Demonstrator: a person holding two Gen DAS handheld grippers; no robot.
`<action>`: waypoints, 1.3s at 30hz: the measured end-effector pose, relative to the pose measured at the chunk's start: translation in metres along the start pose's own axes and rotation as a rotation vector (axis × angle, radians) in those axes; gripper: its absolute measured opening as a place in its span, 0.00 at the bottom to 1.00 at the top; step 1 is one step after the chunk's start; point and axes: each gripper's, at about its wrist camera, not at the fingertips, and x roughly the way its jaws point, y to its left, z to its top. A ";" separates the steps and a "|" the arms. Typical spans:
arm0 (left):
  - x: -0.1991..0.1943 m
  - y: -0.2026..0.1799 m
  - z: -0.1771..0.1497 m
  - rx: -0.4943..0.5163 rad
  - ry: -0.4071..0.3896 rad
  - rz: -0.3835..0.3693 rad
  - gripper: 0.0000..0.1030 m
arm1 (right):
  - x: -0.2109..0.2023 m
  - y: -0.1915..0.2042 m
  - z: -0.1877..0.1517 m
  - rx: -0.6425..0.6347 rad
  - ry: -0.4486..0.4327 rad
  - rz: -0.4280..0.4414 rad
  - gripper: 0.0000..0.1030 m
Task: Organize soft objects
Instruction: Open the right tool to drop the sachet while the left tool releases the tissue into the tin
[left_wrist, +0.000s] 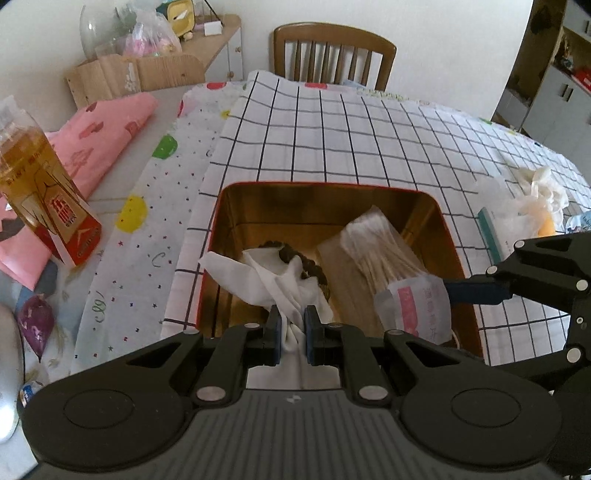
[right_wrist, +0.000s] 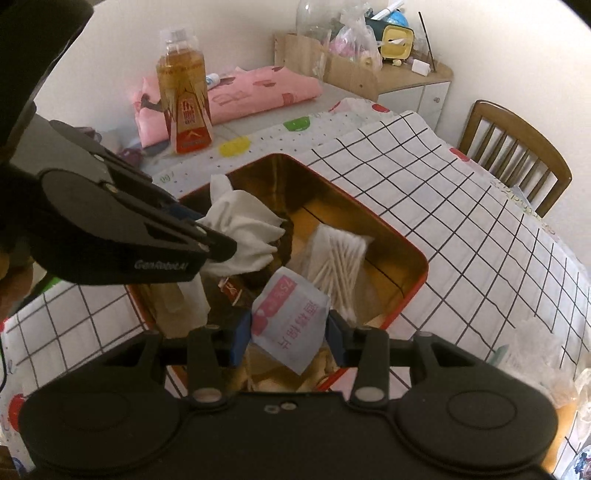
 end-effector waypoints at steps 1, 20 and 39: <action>0.002 0.000 0.000 -0.003 0.007 0.002 0.12 | 0.001 -0.001 0.000 0.000 0.000 0.001 0.41; 0.014 0.002 -0.005 -0.019 0.063 -0.026 0.13 | -0.006 -0.005 -0.009 0.038 -0.031 0.044 0.59; -0.024 0.000 -0.012 -0.002 -0.025 -0.036 0.61 | -0.055 -0.012 -0.023 0.128 -0.115 0.026 0.72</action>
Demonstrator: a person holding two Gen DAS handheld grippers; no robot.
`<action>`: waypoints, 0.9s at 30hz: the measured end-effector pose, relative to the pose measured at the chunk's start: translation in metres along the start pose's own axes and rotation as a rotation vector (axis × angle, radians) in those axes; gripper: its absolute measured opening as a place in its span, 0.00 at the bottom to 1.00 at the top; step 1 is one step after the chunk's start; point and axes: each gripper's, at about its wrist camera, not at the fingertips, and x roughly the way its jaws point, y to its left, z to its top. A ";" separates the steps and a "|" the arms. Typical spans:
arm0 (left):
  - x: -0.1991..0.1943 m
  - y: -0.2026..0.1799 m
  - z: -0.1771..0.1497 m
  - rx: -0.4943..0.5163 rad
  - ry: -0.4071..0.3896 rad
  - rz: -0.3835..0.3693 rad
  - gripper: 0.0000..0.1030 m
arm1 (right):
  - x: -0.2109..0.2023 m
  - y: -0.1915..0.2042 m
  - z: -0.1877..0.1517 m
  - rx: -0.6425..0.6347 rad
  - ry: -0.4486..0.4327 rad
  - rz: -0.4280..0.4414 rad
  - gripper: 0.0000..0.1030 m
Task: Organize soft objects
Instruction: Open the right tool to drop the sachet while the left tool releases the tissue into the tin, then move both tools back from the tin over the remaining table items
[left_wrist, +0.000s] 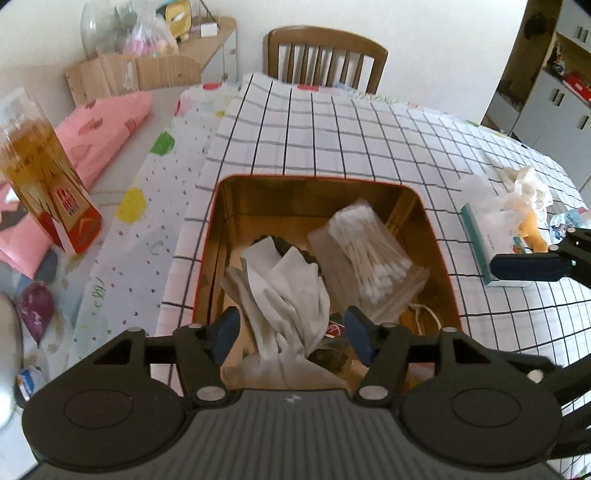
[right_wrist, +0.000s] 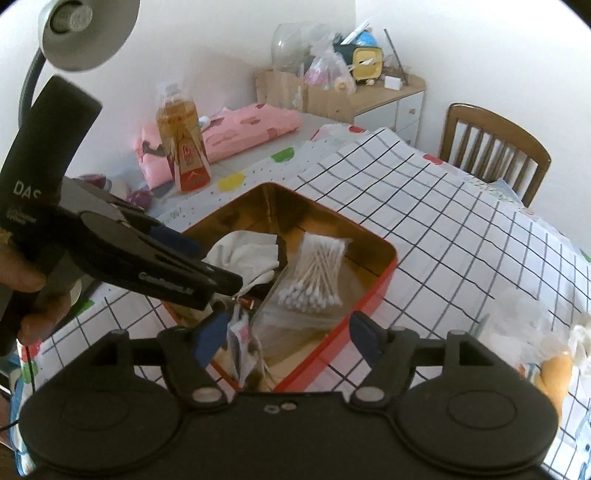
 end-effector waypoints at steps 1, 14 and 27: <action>-0.003 0.000 0.001 0.002 -0.008 -0.003 0.61 | -0.005 -0.001 -0.001 0.006 -0.009 -0.004 0.72; -0.056 -0.030 -0.002 0.083 -0.144 -0.039 0.70 | -0.076 -0.020 -0.023 0.159 -0.151 -0.086 0.85; -0.082 -0.096 -0.001 0.194 -0.235 -0.169 0.81 | -0.151 -0.062 -0.071 0.309 -0.275 -0.225 1.00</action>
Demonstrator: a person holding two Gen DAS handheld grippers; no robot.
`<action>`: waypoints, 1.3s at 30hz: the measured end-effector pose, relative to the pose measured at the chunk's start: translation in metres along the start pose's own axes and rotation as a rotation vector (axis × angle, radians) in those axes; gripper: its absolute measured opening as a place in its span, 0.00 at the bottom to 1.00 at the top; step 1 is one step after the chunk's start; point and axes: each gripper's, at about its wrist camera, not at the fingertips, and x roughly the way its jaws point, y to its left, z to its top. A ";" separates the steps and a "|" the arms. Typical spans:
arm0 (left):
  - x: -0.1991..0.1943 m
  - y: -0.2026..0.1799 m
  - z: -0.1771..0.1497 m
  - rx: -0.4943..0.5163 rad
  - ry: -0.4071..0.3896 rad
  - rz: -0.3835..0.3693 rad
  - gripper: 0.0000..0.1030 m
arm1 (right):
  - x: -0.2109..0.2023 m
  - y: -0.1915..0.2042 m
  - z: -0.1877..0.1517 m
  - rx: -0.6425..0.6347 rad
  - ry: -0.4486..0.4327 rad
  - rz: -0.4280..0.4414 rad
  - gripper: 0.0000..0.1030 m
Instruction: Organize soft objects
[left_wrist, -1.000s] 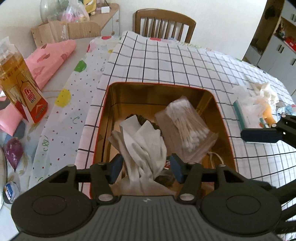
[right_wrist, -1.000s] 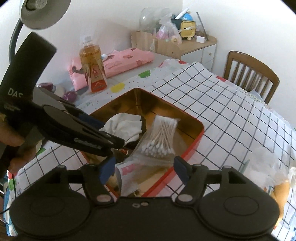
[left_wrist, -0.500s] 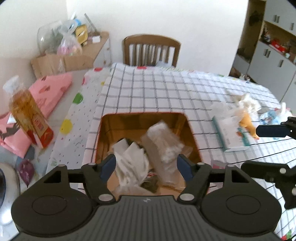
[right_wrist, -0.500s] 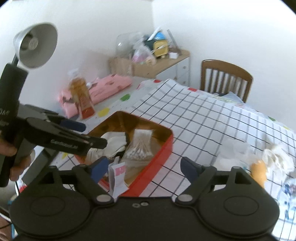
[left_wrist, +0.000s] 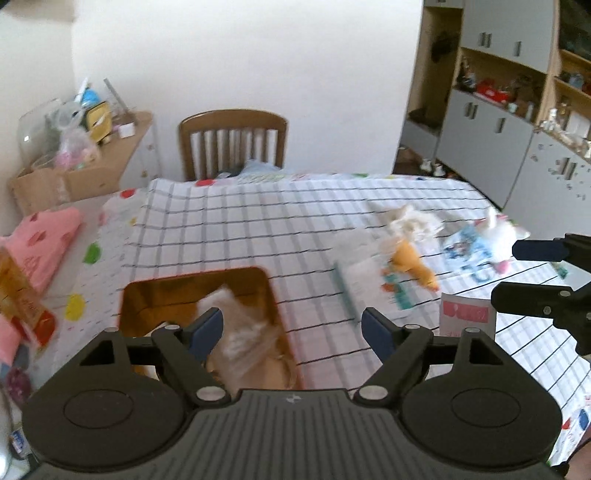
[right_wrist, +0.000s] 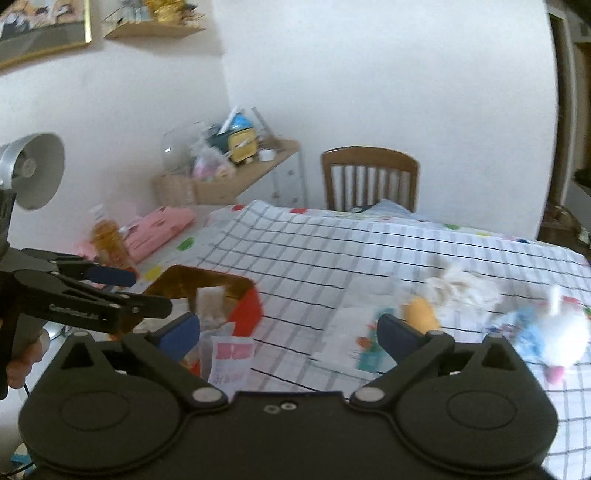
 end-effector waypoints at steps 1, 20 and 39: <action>0.002 -0.006 0.002 0.003 -0.004 -0.010 0.84 | -0.004 -0.005 -0.001 0.003 -0.004 -0.009 1.00; 0.101 -0.087 0.044 -0.011 0.011 -0.019 0.97 | 0.011 -0.106 -0.008 0.003 0.057 -0.074 1.00; 0.237 -0.105 0.065 0.055 0.199 -0.039 0.97 | 0.103 -0.156 -0.009 -0.016 0.208 -0.014 0.93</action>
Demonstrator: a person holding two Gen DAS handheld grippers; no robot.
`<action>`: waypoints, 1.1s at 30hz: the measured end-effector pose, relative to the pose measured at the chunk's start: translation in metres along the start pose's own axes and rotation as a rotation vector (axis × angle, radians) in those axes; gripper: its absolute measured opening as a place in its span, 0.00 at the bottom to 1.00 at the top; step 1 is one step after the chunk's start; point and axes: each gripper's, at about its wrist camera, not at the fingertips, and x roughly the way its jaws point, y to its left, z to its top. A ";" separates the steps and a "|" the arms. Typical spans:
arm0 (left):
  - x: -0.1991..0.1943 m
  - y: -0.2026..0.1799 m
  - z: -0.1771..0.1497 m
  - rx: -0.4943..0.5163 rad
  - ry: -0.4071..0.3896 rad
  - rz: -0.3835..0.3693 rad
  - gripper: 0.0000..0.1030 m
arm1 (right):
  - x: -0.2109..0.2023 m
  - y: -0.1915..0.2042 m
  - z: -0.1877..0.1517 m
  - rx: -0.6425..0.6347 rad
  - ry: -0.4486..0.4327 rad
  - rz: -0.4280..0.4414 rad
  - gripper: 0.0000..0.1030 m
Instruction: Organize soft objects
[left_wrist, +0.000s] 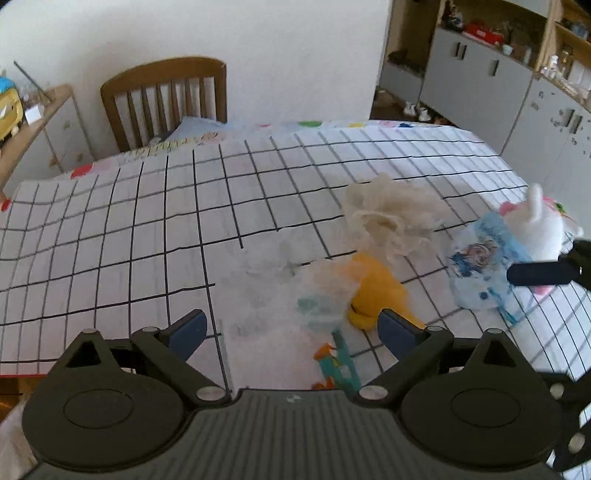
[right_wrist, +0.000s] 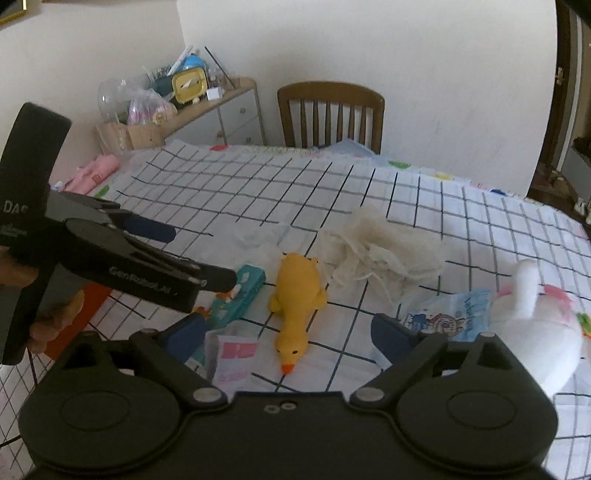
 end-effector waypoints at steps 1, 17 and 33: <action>0.005 0.002 0.002 -0.010 0.008 -0.006 0.97 | 0.005 -0.001 0.001 0.000 0.007 0.003 0.93; 0.056 0.029 0.018 -0.070 0.057 0.003 0.96 | 0.068 -0.003 0.018 0.011 0.045 0.028 0.72; 0.049 0.053 0.015 -0.222 0.007 -0.026 0.31 | 0.082 -0.009 0.014 0.064 0.049 -0.031 0.30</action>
